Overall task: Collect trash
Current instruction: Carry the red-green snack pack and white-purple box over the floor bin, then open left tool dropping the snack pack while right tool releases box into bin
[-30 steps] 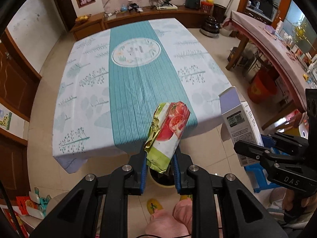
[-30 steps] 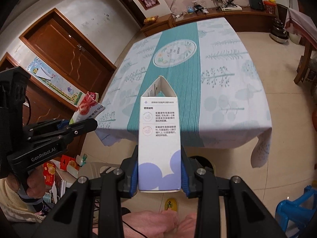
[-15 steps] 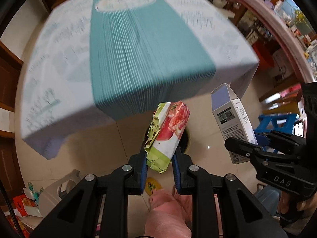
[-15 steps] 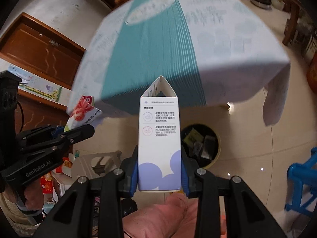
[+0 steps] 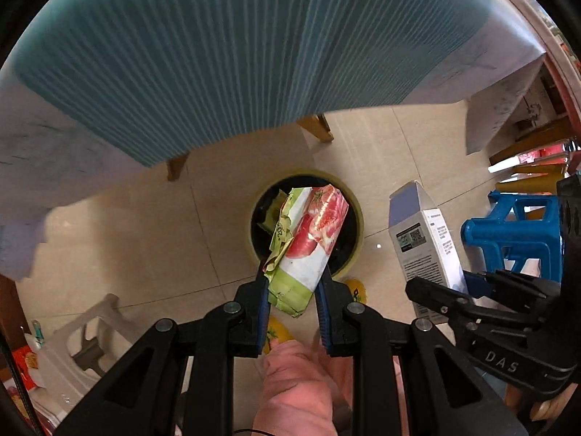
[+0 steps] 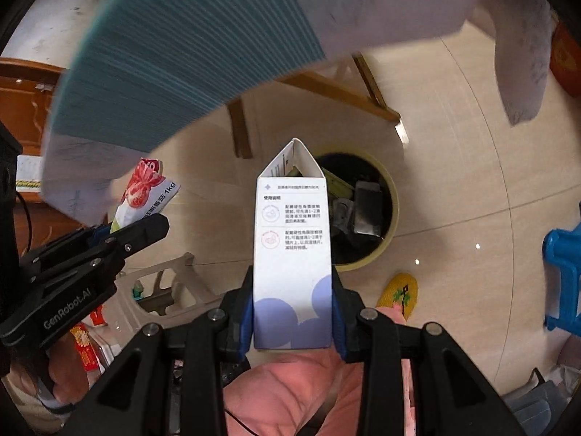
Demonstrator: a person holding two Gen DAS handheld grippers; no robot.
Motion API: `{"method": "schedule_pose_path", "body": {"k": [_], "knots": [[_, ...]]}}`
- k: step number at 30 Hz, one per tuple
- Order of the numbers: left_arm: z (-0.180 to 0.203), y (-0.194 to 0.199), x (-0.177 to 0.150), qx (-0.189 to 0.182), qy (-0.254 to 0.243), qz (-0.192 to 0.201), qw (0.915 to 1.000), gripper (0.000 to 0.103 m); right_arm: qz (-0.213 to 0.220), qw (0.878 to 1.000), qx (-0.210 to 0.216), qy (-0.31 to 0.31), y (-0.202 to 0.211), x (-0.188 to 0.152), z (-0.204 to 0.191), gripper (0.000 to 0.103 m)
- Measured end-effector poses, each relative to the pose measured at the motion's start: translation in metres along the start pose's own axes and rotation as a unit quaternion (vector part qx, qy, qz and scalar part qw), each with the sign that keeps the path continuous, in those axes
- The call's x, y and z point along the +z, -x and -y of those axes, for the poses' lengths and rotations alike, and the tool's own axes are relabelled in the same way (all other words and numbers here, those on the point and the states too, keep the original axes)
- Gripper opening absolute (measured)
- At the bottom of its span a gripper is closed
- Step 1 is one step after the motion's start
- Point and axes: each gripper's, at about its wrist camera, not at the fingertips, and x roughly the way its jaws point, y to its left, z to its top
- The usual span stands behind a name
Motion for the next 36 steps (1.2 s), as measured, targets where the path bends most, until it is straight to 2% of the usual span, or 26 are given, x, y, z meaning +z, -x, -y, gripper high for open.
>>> {"method": "schedule_pose_path", "body": {"k": [8,14,15,17,18,24,31,36], "knots": [[0.002,-0.077,0.007,0.002,0.016,-0.013,0.9998,0.024,-0.01,1.0,-0.021,0.016,-0.064,0.017,0.016,0.035],[-0.003,-0.116,0.007,0.008,0.03,-0.017,0.9994,0.033,-0.016,0.999,-0.031,0.023,-0.097,0.025,0.026,0.035],[-0.003,-0.12,0.007,0.007,0.031,-0.017,0.9994,0.034,-0.017,0.999,-0.032,0.023,-0.1,0.025,0.028,0.035],[-0.006,-0.131,0.007,0.014,0.031,-0.021,0.9992,0.047,-0.018,0.999,-0.033,0.021,-0.107,0.026,0.032,0.035],[-0.009,-0.133,0.006,0.019,0.032,-0.022,0.9991,0.053,-0.019,0.999,-0.034,0.02,-0.109,0.025,0.033,0.035],[-0.016,-0.138,0.002,0.032,0.042,-0.018,0.9984,0.054,-0.02,0.999,-0.034,0.015,-0.117,0.023,0.035,0.035],[-0.022,-0.122,-0.005,0.055,0.046,0.002,0.9974,0.055,-0.013,0.999,-0.037,0.021,-0.124,0.025,0.03,0.035],[-0.03,-0.114,-0.008,0.07,0.051,0.022,0.996,0.062,0.008,0.999,-0.043,0.029,-0.128,0.027,0.026,0.035]]}}
